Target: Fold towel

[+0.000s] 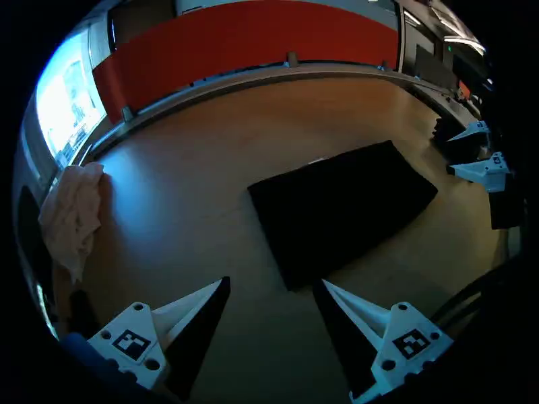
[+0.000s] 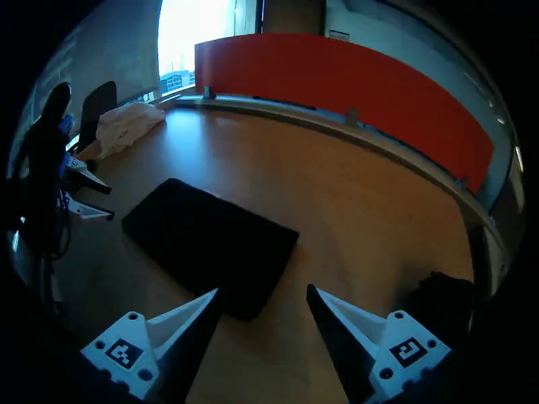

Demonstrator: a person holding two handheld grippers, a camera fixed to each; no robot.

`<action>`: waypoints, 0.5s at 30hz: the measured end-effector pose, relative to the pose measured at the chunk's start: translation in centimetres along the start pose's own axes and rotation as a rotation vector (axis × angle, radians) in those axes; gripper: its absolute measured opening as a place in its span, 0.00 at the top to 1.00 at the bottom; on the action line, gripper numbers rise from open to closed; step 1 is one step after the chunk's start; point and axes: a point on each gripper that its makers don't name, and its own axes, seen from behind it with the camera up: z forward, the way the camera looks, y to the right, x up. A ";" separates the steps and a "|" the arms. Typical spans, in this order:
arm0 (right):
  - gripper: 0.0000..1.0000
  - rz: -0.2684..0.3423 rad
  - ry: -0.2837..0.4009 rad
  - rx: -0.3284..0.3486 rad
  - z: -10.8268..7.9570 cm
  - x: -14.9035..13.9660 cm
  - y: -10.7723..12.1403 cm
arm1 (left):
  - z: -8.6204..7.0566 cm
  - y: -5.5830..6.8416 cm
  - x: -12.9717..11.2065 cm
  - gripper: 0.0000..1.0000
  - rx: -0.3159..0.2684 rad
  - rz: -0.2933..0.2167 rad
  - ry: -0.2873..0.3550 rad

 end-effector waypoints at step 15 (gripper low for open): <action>0.08 -0.020 -0.006 0.030 0.3 -0.2 -0.3 | -1.7 -1.0 -0.9 0.10 0.035 -0.063 0.020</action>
